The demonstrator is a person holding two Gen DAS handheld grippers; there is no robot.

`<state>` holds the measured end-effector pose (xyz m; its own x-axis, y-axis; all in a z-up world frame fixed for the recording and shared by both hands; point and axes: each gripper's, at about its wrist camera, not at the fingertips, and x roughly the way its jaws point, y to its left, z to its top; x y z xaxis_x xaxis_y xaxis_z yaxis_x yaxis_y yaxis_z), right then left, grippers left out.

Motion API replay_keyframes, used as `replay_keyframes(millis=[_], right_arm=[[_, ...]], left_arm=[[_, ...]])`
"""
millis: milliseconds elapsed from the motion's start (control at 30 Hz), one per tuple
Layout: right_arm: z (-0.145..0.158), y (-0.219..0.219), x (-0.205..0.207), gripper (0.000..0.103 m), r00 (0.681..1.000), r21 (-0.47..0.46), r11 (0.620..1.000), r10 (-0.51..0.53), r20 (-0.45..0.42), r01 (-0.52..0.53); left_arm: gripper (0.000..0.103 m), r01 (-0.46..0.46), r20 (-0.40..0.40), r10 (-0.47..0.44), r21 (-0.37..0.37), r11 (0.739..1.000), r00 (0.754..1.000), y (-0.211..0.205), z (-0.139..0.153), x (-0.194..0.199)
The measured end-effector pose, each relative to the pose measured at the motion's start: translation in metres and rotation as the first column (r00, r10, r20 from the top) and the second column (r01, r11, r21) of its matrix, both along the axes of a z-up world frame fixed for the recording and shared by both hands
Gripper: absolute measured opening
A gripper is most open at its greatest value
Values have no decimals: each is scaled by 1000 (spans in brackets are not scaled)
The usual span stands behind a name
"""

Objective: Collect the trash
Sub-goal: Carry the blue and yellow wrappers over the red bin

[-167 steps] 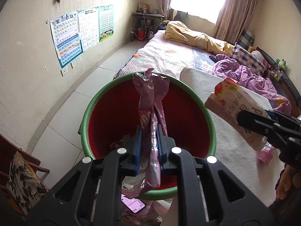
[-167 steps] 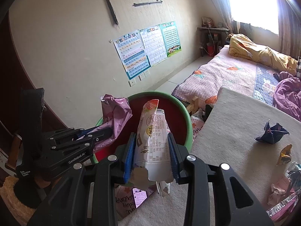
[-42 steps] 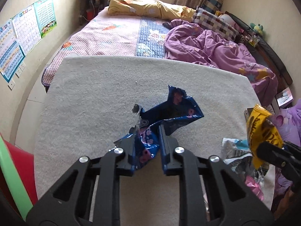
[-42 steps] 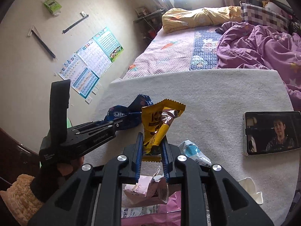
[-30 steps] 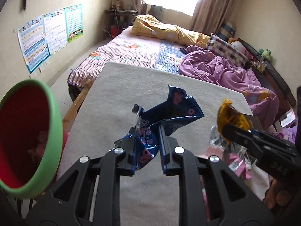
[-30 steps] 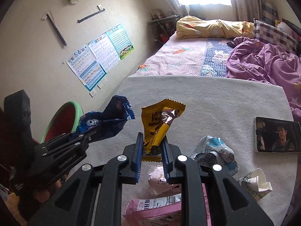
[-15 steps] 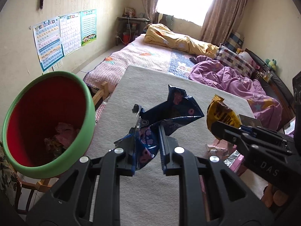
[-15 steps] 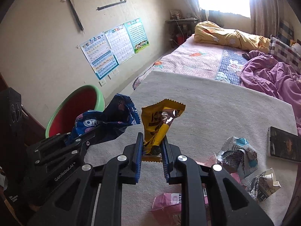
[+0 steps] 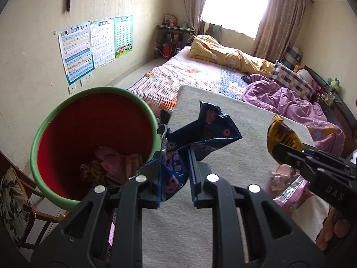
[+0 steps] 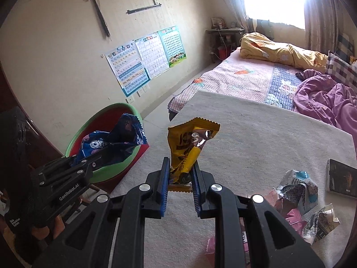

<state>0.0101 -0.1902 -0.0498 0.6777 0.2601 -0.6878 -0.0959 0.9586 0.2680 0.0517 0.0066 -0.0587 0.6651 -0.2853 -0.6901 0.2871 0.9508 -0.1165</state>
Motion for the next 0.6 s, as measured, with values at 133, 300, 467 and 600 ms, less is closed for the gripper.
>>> replay_keyframes(millis=[133,300,467,600], right_arm=[[0,11,2,19,1000,3,1000,18,2,-18],[1,27,4,19,999,9,999,35,7,-35],[2,42,6,19,999,11,999,52,12,-52],[2,53,9,19,998,8,998,62,12,-62]], left_arm=[[18,-21,9,21,2,1000,1000,14,2,0],[18,-30,24,30,7,1000,999,26,7,1],[18,-40,40,39,25,999,998,39,9,3],[18,-52,43,50,25,998,998,54,10,9]])
